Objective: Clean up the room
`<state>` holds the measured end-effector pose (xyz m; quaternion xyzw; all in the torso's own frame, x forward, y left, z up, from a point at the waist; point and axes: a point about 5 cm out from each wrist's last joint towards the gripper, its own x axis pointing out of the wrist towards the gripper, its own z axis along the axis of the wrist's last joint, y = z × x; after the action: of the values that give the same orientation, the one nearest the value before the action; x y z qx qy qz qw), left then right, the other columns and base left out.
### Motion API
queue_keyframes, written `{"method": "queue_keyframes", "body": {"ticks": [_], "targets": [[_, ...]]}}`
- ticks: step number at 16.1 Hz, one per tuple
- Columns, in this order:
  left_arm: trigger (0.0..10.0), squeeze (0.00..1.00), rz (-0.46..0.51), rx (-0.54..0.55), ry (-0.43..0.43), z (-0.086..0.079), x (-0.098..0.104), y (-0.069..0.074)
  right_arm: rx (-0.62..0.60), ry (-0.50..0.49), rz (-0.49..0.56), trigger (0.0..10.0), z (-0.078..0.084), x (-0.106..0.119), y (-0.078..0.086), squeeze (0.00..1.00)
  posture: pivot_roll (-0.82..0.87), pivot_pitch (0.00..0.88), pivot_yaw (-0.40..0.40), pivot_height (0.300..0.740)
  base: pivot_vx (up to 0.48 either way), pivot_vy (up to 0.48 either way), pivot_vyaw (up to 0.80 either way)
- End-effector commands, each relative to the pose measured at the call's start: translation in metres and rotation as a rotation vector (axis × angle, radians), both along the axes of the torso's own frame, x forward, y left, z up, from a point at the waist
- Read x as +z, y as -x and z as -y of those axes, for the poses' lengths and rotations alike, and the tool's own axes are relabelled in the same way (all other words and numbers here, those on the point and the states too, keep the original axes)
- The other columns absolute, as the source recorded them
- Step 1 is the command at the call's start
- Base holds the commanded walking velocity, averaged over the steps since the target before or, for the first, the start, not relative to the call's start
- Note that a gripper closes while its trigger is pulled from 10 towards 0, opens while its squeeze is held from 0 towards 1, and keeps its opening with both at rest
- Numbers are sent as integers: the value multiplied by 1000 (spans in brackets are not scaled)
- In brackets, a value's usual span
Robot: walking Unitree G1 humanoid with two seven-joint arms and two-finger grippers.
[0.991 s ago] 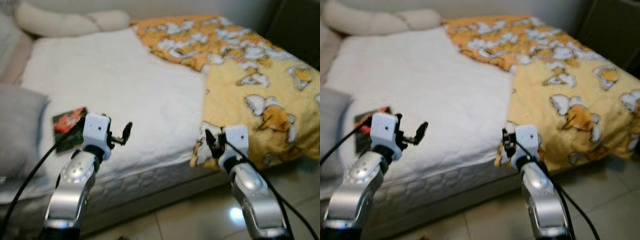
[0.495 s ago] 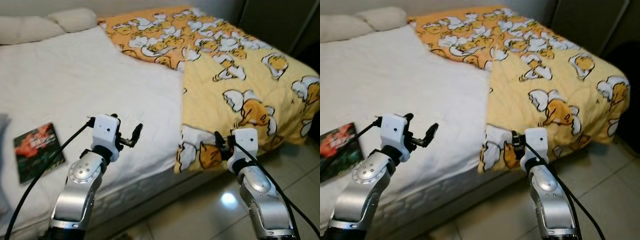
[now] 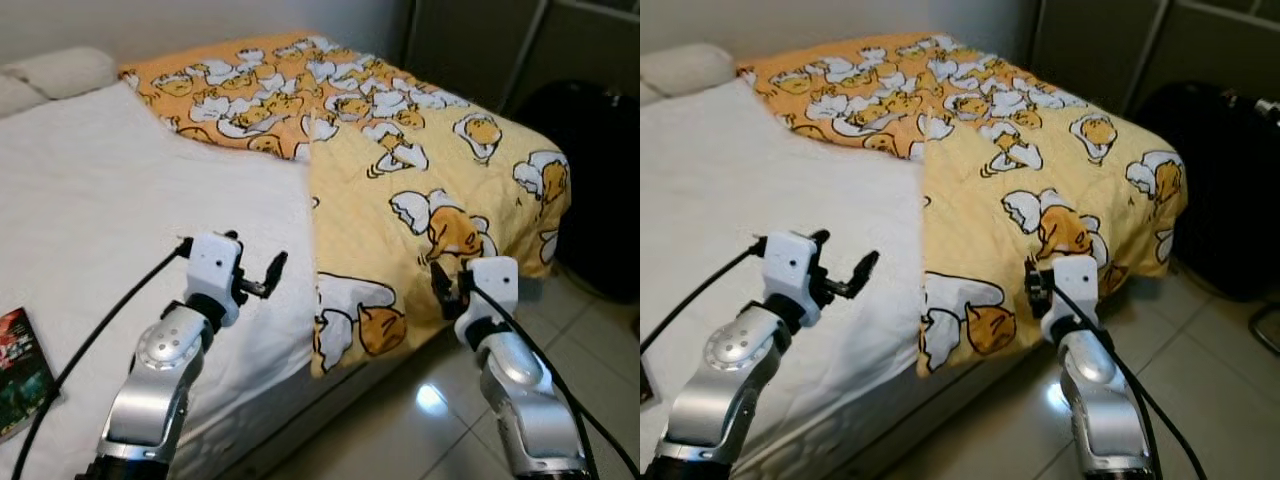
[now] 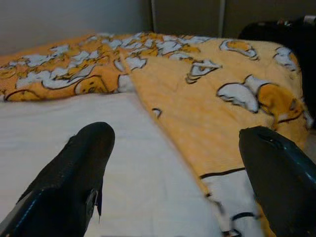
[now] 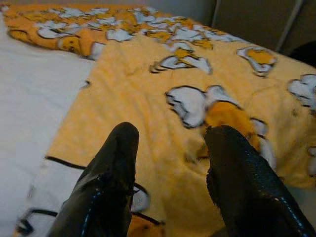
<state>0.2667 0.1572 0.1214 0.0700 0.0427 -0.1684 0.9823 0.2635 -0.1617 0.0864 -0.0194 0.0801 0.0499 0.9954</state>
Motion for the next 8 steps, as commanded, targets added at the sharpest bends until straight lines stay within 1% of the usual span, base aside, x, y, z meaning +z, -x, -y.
{"method": "queue_keyframes", "body": {"ticks": [1, 5, 8], "targets": [[10000, 27, 3, 11, -8, -5, 1, 0, 31, -16, 19, 10000, -8, 3, -2, 0, 7, 0, -8, 740, 292, 0, 0], [10000, 24, -3, -13, -6, -2, 0, 2, 41, -12, 17, 10000, -8, 3, -2, 0, 4, 0, -11, 740, 278, 0, 0], [10000, 16, -27, -43, -11, 1, -5, 3, 77, -25, 13, 10000, -9, 4, -1, 0, -7, 0, -11, 740, 0, 0, 0]]}}
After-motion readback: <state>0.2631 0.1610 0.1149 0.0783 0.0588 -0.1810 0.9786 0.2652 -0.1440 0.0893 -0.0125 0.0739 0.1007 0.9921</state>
